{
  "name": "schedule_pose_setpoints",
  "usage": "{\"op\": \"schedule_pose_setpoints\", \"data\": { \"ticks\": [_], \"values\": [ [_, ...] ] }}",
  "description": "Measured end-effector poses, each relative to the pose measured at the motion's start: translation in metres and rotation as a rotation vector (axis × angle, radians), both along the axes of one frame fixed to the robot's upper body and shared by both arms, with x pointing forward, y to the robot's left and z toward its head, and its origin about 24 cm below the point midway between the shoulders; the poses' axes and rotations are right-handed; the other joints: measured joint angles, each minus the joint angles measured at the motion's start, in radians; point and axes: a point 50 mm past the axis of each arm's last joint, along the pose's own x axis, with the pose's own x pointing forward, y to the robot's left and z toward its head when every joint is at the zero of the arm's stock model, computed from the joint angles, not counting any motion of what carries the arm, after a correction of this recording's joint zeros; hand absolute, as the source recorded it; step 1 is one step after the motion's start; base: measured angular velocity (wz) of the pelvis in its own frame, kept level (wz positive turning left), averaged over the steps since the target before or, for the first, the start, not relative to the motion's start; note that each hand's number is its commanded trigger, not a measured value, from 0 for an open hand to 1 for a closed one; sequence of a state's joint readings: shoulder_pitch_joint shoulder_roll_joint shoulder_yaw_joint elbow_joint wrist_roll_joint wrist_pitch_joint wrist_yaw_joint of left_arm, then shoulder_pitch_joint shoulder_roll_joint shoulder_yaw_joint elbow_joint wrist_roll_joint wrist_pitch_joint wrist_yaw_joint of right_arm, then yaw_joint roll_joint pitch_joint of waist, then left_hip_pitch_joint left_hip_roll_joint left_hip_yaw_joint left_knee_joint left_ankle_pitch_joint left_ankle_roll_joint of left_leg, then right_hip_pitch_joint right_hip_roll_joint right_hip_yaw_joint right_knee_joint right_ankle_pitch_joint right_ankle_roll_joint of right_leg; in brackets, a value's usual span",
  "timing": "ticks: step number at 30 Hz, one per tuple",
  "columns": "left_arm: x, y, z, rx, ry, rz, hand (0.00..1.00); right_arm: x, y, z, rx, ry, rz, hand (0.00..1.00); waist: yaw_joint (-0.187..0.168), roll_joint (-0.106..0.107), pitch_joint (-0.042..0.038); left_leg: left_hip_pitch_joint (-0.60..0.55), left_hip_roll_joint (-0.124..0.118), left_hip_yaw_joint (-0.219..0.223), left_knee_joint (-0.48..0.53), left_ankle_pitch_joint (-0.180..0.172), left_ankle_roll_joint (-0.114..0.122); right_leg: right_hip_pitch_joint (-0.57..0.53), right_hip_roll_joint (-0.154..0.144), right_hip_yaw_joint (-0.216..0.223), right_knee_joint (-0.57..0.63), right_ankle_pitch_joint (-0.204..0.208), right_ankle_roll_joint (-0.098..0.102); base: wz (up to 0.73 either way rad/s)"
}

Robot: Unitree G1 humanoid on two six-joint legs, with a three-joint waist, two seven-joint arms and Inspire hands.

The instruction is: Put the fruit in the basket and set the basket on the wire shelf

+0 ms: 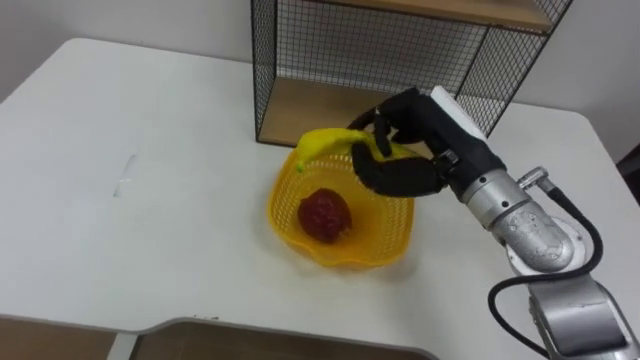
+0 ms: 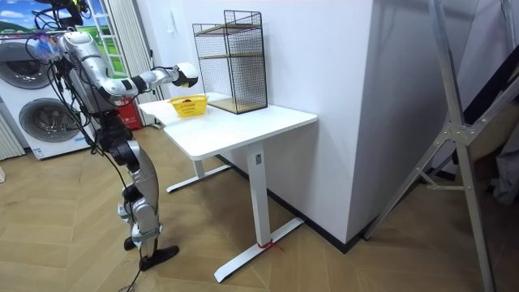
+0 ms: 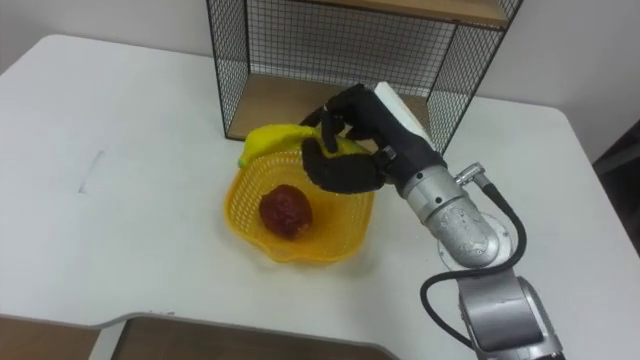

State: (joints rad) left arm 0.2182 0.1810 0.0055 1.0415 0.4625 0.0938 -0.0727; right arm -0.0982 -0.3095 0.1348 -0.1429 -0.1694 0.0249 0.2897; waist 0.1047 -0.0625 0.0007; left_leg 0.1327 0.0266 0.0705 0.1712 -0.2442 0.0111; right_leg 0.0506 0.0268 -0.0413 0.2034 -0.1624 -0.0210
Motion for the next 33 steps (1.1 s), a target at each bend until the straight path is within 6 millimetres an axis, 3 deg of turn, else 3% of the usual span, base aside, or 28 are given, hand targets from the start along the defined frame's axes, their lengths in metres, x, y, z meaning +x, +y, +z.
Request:
{"op": "schedule_pose_setpoints", "data": {
  "ticks": [27, 33],
  "values": [
    [0.006, 0.002, 0.002, 0.005, -0.030, -0.016, 0.00, -0.005, -0.008, -0.025, -0.003, 0.119, -0.025, 0.00, -0.006, 0.009, 0.0033, -0.003, -0.003, -0.018, 0.015, 0.000, 0.000, 0.009, -0.006, -0.019, 0.000, 0.000, 0.000, 0.01],
    [-0.003, 0.003, 0.000, -0.010, -0.044, 0.139, 0.00, -0.005, -0.012, -0.029, 0.008, 0.120, -0.074, 0.00, -0.018, 0.019, 0.0033, 0.004, -0.002, -0.016, 0.017, 0.000, 0.000, 0.020, -0.004, -0.017, -0.003, 0.001, -0.001, 0.02]
  ]
}}
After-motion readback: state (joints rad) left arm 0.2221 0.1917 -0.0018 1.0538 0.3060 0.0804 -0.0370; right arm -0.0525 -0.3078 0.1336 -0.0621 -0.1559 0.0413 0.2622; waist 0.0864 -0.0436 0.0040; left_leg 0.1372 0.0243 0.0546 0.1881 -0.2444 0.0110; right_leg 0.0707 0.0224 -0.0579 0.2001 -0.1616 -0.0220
